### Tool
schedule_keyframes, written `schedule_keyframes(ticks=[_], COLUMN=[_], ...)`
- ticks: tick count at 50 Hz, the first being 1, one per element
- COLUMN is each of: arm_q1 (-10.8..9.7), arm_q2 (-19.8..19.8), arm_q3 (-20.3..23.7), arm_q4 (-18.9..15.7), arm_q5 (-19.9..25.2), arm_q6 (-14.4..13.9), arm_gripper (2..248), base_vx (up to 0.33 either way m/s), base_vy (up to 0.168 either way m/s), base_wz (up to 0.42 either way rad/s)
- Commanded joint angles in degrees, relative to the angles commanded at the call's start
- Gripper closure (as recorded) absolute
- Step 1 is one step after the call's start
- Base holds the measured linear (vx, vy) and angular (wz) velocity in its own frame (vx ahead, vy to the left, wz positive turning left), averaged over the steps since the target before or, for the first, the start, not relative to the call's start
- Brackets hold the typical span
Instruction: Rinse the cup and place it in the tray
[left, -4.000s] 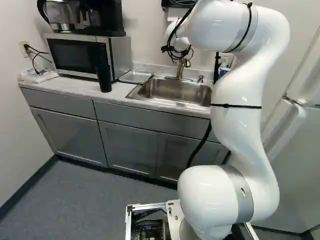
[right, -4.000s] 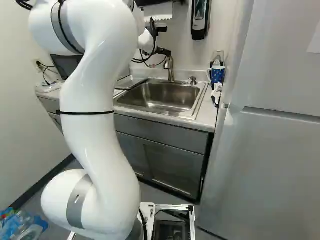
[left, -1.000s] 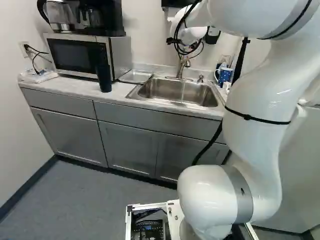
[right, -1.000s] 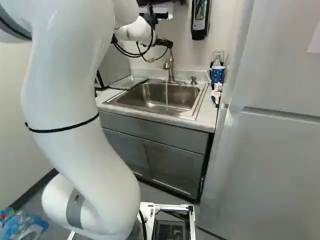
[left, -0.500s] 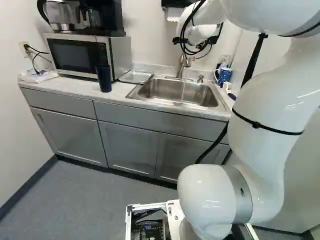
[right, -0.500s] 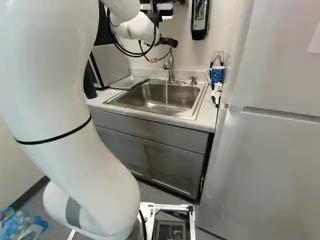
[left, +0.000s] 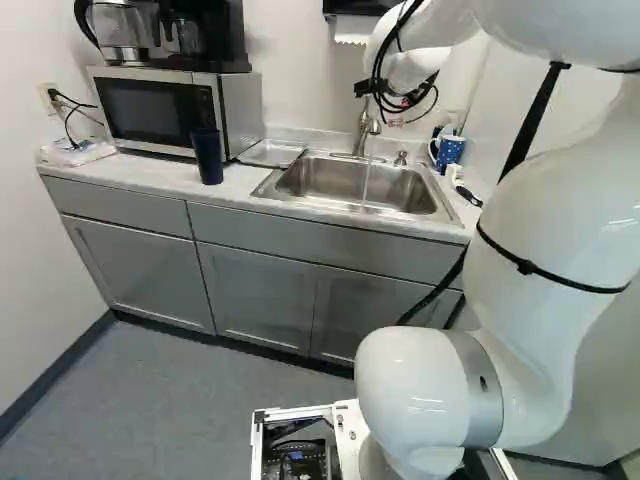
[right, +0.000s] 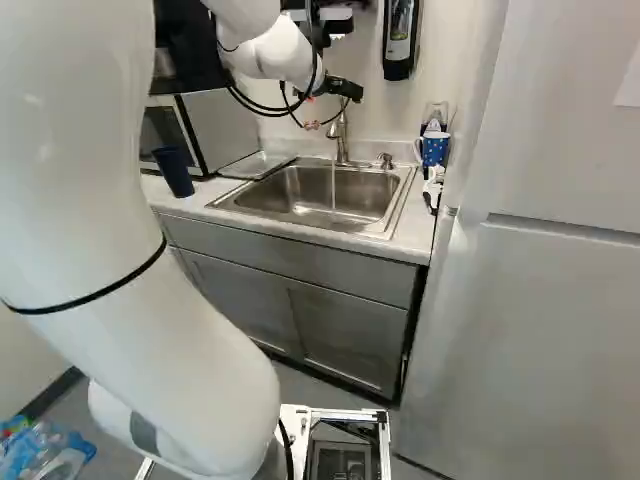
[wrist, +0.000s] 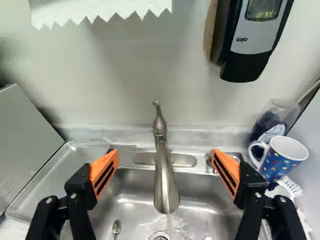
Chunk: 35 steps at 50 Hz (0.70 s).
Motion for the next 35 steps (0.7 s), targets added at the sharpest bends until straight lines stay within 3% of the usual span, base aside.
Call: schedule_keyframes(ticks=[16, 35], arm_q1=[-1.32, -2.05], arm_q2=[2.87, 5.53], arm_q3=[2.85, 5.43], arm_q4=[-2.59, -2.86], arm_q5=[-3.71, -10.19], arm_q6=[0.00, 0.00], arm_gripper=[3, 3], base_vx=[0.000, 0.000], base_vy=[0.000, 0.000], base_wz=[0.000, 0.000])
